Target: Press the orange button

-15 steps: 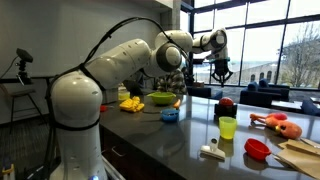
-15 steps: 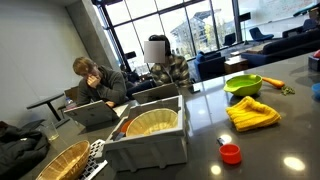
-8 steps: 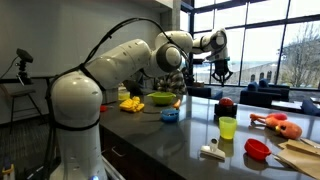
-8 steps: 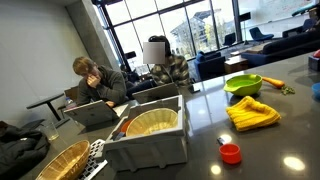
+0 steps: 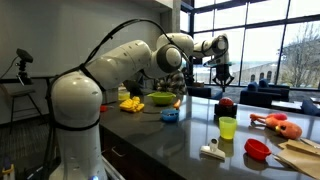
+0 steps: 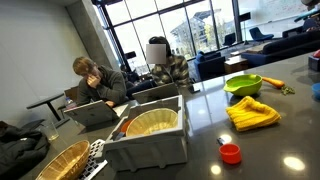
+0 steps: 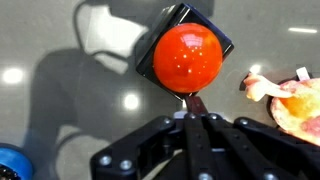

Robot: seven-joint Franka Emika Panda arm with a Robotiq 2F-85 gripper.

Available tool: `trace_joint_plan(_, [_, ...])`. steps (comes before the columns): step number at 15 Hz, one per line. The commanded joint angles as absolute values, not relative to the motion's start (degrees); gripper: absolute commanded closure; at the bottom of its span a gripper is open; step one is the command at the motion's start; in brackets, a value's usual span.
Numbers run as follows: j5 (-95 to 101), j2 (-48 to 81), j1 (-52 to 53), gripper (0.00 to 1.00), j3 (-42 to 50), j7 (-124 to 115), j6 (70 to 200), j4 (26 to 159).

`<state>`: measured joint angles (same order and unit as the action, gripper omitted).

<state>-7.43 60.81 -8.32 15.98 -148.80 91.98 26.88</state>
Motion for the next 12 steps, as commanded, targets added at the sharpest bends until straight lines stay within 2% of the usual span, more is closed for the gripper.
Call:
trace_joint_plan(1, [-8.51,61.73,-8.00,1.00,18.04,-149.01,92.73,27.66])
trace_joint_plan(12, [-4.47,64.54,-5.71,1.00,17.54,-149.05,91.21,28.03])
